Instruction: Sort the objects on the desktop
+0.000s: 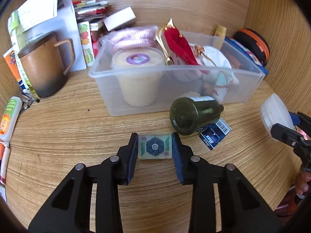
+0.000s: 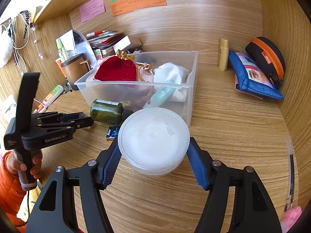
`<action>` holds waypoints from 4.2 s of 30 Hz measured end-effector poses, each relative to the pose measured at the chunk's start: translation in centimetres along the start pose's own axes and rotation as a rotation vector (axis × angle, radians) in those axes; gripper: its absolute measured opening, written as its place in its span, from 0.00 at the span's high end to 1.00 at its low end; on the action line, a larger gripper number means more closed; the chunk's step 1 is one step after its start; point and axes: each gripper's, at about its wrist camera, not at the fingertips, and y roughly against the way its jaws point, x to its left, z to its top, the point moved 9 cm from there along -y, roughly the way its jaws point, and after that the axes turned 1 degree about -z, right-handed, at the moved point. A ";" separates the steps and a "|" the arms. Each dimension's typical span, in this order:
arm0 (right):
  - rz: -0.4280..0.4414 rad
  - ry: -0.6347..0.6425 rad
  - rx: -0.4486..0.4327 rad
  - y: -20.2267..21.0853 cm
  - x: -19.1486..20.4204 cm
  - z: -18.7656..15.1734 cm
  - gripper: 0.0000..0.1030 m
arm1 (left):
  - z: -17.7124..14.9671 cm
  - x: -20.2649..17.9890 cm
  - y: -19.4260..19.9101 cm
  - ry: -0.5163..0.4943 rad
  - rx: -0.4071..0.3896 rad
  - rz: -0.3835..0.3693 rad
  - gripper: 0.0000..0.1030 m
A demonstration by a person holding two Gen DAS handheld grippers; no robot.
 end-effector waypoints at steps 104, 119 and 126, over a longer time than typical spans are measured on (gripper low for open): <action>-0.155 0.132 0.015 -8.3 -1.5 10.9 0.39 | 11.9 -5.0 -2.3 -0.122 -0.126 -0.199 0.77; -0.249 0.242 -0.056 -7.5 -0.5 11.4 0.33 | 12.3 -4.9 -1.2 -0.131 -0.163 -0.194 0.68; -0.246 0.240 -0.077 -7.0 -0.3 11.7 0.20 | 12.8 -4.8 0.2 -0.150 -0.229 -0.157 0.42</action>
